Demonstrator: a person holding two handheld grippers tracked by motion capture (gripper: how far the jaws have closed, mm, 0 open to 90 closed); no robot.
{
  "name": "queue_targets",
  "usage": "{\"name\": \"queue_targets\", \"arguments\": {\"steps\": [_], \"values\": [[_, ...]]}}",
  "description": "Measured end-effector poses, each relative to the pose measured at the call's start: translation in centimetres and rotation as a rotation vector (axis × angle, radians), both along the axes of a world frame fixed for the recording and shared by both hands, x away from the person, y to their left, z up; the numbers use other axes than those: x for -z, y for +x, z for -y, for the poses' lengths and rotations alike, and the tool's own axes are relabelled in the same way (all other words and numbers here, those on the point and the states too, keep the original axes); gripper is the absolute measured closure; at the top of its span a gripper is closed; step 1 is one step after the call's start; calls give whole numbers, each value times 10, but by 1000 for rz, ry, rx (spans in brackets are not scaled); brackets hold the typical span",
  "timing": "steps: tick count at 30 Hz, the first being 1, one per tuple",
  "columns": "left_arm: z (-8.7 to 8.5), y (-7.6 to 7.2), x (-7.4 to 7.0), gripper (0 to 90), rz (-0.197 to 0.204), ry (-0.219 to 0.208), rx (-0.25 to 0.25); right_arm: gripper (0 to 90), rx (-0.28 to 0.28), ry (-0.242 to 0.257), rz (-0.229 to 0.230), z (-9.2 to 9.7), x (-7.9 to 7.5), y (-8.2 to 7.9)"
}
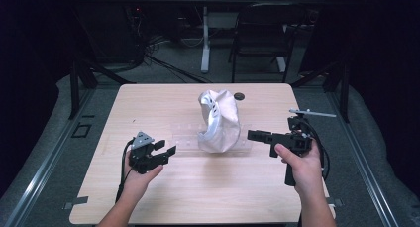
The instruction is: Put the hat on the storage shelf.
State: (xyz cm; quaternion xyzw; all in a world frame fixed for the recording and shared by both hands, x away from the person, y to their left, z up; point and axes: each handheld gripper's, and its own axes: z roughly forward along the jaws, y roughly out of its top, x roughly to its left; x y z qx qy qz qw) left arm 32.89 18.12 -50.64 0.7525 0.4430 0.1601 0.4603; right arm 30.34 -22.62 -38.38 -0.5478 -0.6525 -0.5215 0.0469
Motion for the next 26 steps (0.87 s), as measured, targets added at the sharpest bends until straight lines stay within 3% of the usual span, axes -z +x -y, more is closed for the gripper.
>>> {"name": "queue_targets", "arguments": {"steps": [8,10,18,23,26], "values": [[2,-1,1,477,-3,11,11,501,40,-4,27,8,9,-13],[3,-1,2,476,0,14,10,499,47,-24,23,9,11,-14],[8,-4,3,450,7,26,21,488,61,8,12,13,20,-21],[20,-8,6,432,31,58,56,486,64,-12,10,10,29,-20],[25,-10,6,433,34,57,71,486,50,-23,-7,8,34,-18]]}}
